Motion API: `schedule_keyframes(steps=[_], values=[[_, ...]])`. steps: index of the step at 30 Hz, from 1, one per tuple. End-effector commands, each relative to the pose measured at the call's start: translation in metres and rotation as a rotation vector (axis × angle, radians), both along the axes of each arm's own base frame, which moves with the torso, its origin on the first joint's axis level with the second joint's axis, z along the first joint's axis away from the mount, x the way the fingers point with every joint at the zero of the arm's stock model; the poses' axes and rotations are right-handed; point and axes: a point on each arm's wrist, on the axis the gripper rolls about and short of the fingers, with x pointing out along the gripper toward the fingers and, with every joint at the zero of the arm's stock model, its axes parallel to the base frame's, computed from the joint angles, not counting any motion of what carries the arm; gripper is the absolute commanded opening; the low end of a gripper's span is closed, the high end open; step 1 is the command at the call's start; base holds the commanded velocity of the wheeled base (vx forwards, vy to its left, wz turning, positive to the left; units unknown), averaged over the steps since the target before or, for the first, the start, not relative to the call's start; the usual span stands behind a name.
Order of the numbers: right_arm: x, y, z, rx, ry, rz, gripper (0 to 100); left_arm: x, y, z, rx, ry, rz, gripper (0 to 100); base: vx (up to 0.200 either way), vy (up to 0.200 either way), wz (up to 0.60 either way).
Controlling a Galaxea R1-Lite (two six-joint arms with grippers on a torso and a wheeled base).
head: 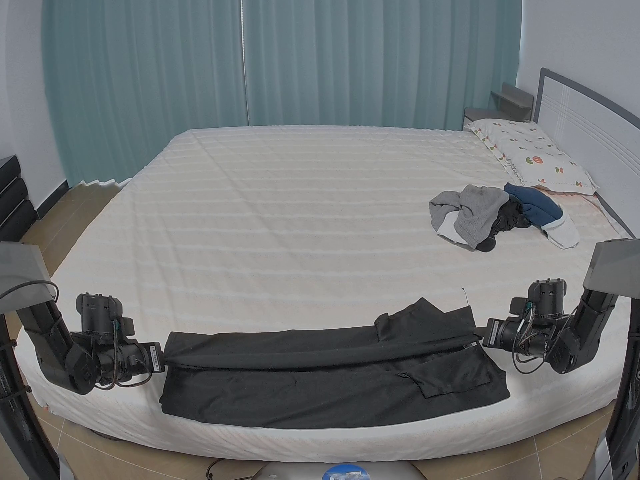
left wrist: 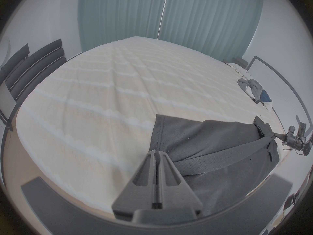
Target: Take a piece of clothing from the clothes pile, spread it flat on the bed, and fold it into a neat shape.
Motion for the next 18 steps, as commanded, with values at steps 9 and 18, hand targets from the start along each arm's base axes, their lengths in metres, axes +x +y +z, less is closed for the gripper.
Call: schedule_keyframes(steps=[9, 18], values=[[-0.005, 0.0, -0.005, 0.026, 0.014, -0.002, 100, -0.018, -0.002, -0.013, -0.01, 0.087, -0.004, 100, 0.0, 0.0, 0.0], [-0.003, 0.003, 0.024, 0.201, -0.027, -0.077, 100, -0.008, 0.001, -0.002, -0.045, -0.001, 0.046, 100, 0.0, 0.0, 0.0]])
